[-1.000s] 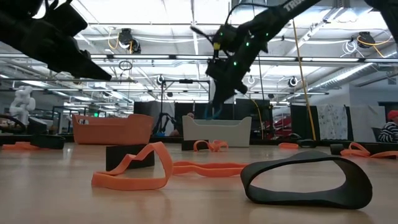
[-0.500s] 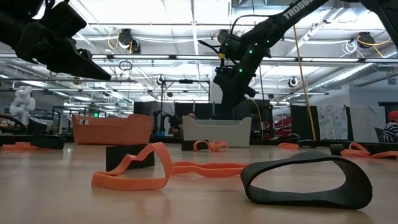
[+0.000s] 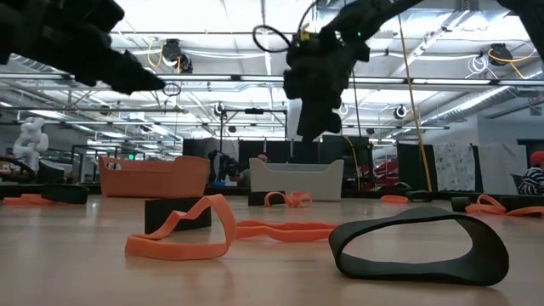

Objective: Sort rubber bands into baskets
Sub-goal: Put the orange rubberband into the orange bin

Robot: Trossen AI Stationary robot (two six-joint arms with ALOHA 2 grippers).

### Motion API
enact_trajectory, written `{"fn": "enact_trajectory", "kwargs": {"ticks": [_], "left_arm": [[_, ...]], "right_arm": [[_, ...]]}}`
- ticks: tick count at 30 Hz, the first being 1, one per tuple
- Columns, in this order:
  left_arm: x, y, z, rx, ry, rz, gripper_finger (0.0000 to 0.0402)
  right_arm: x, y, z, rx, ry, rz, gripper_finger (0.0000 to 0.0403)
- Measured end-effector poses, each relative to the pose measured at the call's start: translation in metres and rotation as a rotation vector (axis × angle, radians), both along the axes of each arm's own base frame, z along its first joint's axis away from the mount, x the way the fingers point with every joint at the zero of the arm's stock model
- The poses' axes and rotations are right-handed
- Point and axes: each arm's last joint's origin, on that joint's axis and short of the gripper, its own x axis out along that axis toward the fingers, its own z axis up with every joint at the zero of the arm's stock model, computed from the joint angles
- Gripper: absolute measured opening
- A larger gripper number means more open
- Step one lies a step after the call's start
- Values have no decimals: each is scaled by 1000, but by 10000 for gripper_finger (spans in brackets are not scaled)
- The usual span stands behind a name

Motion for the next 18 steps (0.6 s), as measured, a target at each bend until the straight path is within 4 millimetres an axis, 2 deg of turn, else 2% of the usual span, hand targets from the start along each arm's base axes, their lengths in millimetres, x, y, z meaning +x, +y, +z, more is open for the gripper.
{"fn": "enact_trajectory", "kwargs": {"ticks": [3, 9, 13, 18], "left_arm": [[13, 1, -2, 42, -33, -25, 183], [49, 18, -11, 77, 80, -98, 183], [78, 27, -18, 77, 156, -132, 183], [115, 31, -36, 86, 231, -125, 183]], "right_arm": [[8, 32, -1, -30, 41, 46, 152], [13, 95, -7, -260, 166, 56, 152], [8, 132, -14, -389, 225, 45, 152], [-8, 163, -31, -579, 316, 15, 152]]}}
